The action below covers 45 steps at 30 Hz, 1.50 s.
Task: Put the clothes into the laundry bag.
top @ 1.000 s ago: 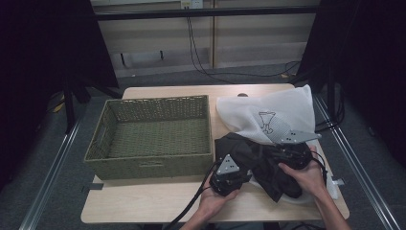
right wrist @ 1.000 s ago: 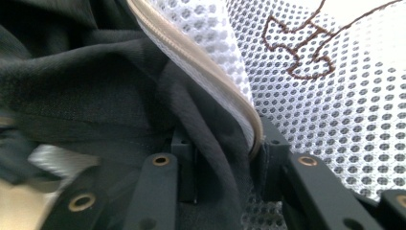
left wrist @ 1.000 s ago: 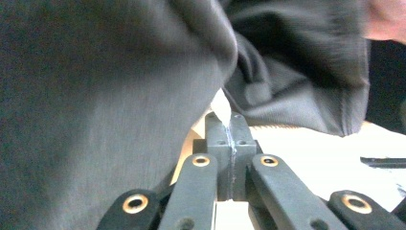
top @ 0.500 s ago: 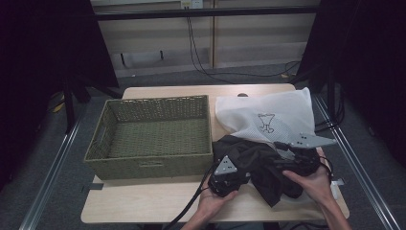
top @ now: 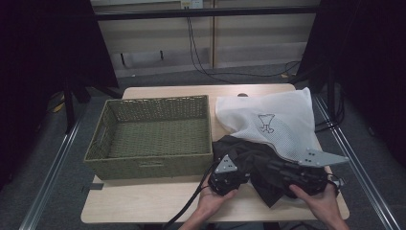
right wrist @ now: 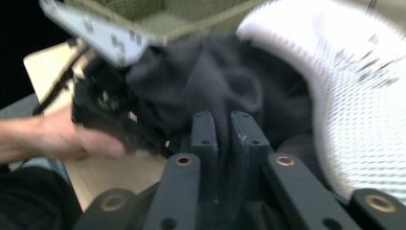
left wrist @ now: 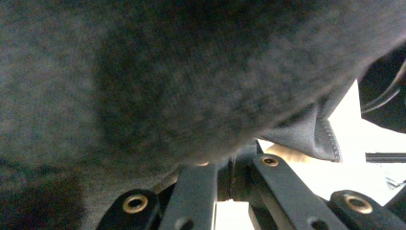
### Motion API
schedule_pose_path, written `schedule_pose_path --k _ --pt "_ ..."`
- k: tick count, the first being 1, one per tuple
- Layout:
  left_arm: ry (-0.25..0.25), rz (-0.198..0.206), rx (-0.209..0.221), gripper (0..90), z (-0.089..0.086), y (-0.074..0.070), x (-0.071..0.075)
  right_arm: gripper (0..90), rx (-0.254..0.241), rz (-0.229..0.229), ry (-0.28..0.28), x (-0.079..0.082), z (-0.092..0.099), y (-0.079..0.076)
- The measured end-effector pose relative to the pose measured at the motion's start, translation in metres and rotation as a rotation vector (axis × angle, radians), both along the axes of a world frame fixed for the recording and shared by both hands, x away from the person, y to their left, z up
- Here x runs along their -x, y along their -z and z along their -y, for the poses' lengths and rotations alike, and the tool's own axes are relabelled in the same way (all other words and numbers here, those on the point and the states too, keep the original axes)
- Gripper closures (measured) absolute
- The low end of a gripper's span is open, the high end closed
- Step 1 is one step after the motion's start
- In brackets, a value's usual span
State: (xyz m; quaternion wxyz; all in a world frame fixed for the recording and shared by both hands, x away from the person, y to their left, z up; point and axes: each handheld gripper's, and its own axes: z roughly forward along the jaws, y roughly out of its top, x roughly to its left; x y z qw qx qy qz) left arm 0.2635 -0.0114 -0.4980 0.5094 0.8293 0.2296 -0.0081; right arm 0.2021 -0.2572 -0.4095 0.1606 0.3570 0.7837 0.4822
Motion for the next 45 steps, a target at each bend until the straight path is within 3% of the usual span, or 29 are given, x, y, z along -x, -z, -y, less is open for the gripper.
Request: schedule_pose_path --k 3,7,13,19,26,32,38,45 --pt "0.003 0.009 0.003 90.0 0.000 -0.001 0.001 85.1 0.026 -0.063 -0.006 -0.013 -0.008 0.023" --pt "0.001 0.012 0.011 90.0 0.000 -0.002 0.003 86.3 0.048 -0.094 0.006 -0.033 -0.010 0.038" --pt "0.008 0.048 0.011 90.0 0.000 -0.005 0.007 88.7 0.169 -0.100 0.031 -0.056 -0.014 0.054" --pt "0.005 0.067 0.026 90.0 -0.001 -0.009 0.011 89.4 0.224 -0.063 0.094 -0.070 -0.010 0.054" --pt "0.050 0.089 0.031 90.0 -0.001 -0.011 0.018 89.5 0.246 -0.051 0.140 -0.088 0.000 0.055" --pt "0.041 0.098 0.046 90.0 -0.004 -0.013 0.019 89.6 0.265 -0.048 0.169 -0.105 0.004 0.055" --pt "0.037 0.099 0.055 90.0 -0.011 -0.011 0.017 89.5 0.261 -0.022 0.190 -0.120 0.005 0.057" --pt "0.053 0.099 0.066 90.0 -0.013 -0.016 0.019 89.5 0.257 -0.001 0.269 -0.139 0.011 0.056"
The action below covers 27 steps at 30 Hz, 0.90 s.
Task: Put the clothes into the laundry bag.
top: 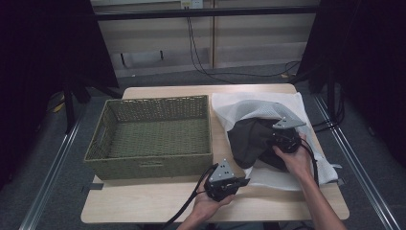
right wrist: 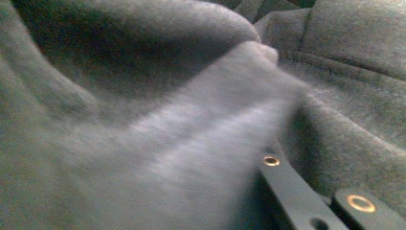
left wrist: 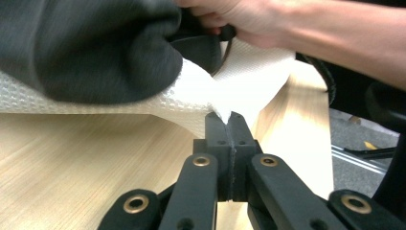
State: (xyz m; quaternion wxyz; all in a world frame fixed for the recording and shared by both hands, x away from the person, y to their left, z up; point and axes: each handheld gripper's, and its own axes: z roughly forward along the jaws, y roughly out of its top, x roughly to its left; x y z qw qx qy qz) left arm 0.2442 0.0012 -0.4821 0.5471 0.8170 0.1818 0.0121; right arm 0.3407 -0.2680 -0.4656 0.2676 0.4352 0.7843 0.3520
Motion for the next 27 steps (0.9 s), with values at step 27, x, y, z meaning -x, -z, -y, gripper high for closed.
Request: schedule_pose_path --k 27 --pt "-0.059 -0.069 -0.092 57.4 -0.002 0.017 -0.008 57.7 -0.188 0.018 -0.060 0.063 0.013 -0.027"
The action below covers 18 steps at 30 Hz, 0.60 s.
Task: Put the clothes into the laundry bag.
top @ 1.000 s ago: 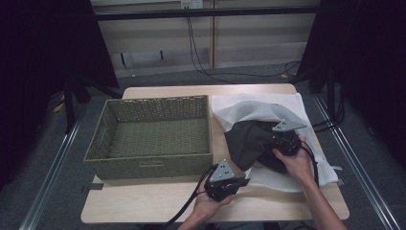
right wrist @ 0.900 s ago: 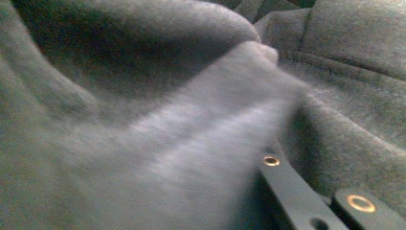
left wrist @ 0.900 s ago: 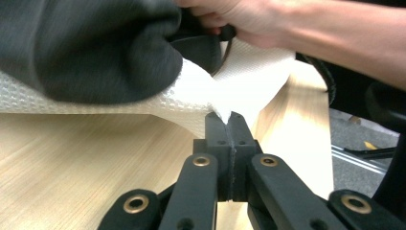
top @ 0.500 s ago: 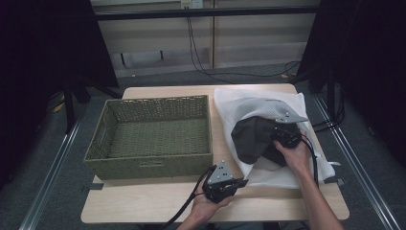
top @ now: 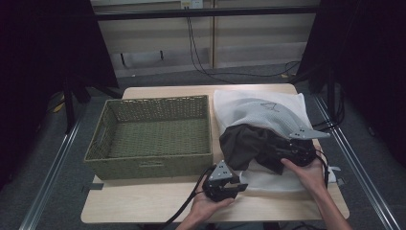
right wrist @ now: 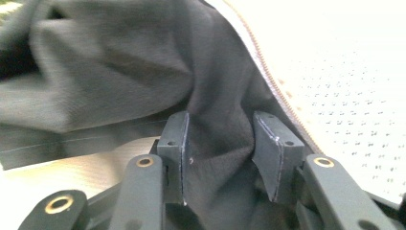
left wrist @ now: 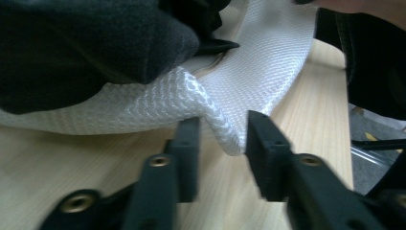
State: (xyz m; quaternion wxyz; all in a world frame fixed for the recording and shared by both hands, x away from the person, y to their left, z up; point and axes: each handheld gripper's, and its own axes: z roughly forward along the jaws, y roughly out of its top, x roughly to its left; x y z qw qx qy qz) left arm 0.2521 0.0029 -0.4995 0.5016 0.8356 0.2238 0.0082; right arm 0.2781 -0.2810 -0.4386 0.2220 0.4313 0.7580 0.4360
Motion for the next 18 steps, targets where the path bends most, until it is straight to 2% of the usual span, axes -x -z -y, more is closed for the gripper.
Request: schedule_pose_path --k 1,3,4,7,8,11,12,14,16,18 --pt "0.006 -0.027 0.018 54.2 0.001 0.002 -0.003 57.6 -0.005 0.001 -0.001 0.002 -0.001 -0.001" --pt "-0.022 -0.030 0.006 48.3 0.004 0.002 -0.006 57.0 -0.012 0.006 -0.023 0.009 -0.003 -0.005" --pt "-0.023 -0.052 0.035 46.2 0.005 0.003 -0.009 57.3 -0.022 0.007 -0.034 0.013 -0.005 -0.008" --pt "-0.065 -0.087 0.043 44.4 0.008 0.005 -0.015 57.1 -0.043 0.023 -0.077 0.025 -0.011 -0.016" --pt "-0.082 -0.082 0.034 47.5 0.008 0.004 -0.016 58.3 -0.051 0.030 -0.093 0.029 -0.013 -0.019" --pt "-0.085 -0.079 0.026 79.4 0.008 0.004 -0.017 64.6 -0.075 0.040 -0.147 0.034 -0.024 -0.027" --pt "-0.093 -0.076 0.019 85.6 0.008 0.003 -0.017 67.5 -0.081 0.038 -0.179 0.035 -0.030 -0.028" --pt "-0.087 -0.082 0.018 86.6 0.007 0.003 -0.016 71.6 -0.081 0.036 -0.216 0.033 -0.042 -0.029" --pt "-0.079 -0.055 -0.003 86.9 0.008 0.002 -0.014 73.7 -0.105 0.033 -0.260 0.025 -0.058 -0.030" --pt "-0.072 -0.048 -0.011 87.1 0.008 0.002 -0.013 73.7 -0.111 0.023 -0.286 0.014 -0.071 -0.027"
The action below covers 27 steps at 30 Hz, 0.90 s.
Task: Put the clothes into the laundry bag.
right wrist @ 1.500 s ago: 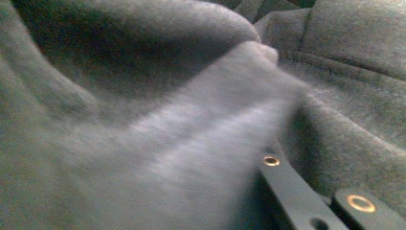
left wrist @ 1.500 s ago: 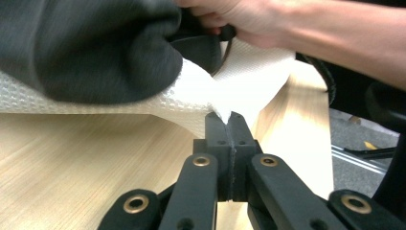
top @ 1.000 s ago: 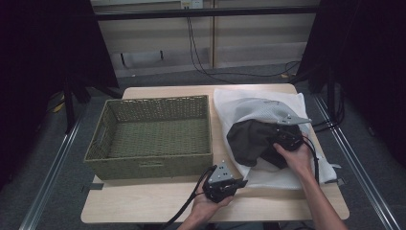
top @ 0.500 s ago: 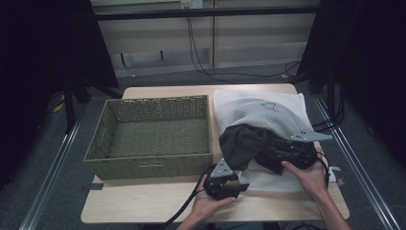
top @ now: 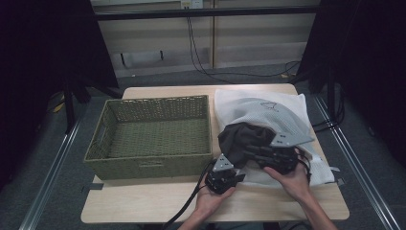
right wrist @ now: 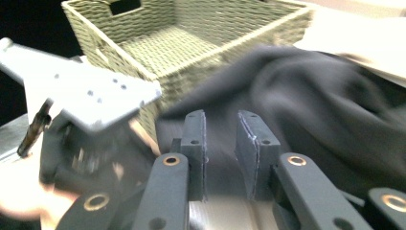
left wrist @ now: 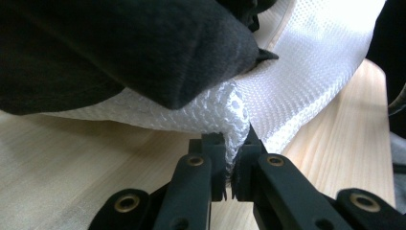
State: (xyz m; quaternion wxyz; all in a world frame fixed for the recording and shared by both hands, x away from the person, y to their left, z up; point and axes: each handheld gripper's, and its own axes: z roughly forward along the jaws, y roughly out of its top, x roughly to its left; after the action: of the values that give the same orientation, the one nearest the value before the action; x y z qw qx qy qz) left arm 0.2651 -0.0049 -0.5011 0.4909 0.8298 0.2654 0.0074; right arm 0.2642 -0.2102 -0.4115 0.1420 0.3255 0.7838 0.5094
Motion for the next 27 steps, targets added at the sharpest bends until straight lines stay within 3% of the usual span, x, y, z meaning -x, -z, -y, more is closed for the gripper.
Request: schedule_pose_path --k 3,5,9,11,13,15,18,24,27 --pt "0.027 0.017 0.004 87.5 0.000 -0.001 0.004 73.2 0.030 -0.019 -0.017 -0.021 -0.020 0.013" --pt "0.036 0.041 0.016 87.7 -0.001 -0.002 0.008 72.4 0.093 -0.020 0.016 -0.033 -0.027 0.025" --pt "0.042 0.055 0.032 88.1 -0.005 -0.009 0.014 78.9 0.149 -0.031 0.097 -0.051 -0.012 0.041" --pt "0.054 0.072 0.035 88.2 -0.005 -0.011 0.016 82.0 0.223 -0.045 0.174 -0.057 0.002 0.050" --pt "0.074 0.085 0.031 88.2 -0.003 -0.011 0.019 84.6 0.220 -0.060 0.185 -0.060 0.013 0.056" --pt "0.091 0.121 0.011 88.3 0.000 -0.010 0.024 87.4 0.233 -0.057 0.209 -0.064 0.018 0.059" --pt "0.102 0.141 0.005 88.5 0.003 -0.009 0.030 88.8 0.263 -0.048 0.237 -0.074 0.021 0.062" --pt "0.130 0.153 -0.007 88.8 0.005 -0.011 0.037 89.3 0.297 -0.021 0.306 -0.098 0.030 0.066" --pt "0.144 0.160 -0.007 88.9 0.003 -0.011 0.041 89.3 0.324 0.002 0.370 -0.110 0.033 0.066"
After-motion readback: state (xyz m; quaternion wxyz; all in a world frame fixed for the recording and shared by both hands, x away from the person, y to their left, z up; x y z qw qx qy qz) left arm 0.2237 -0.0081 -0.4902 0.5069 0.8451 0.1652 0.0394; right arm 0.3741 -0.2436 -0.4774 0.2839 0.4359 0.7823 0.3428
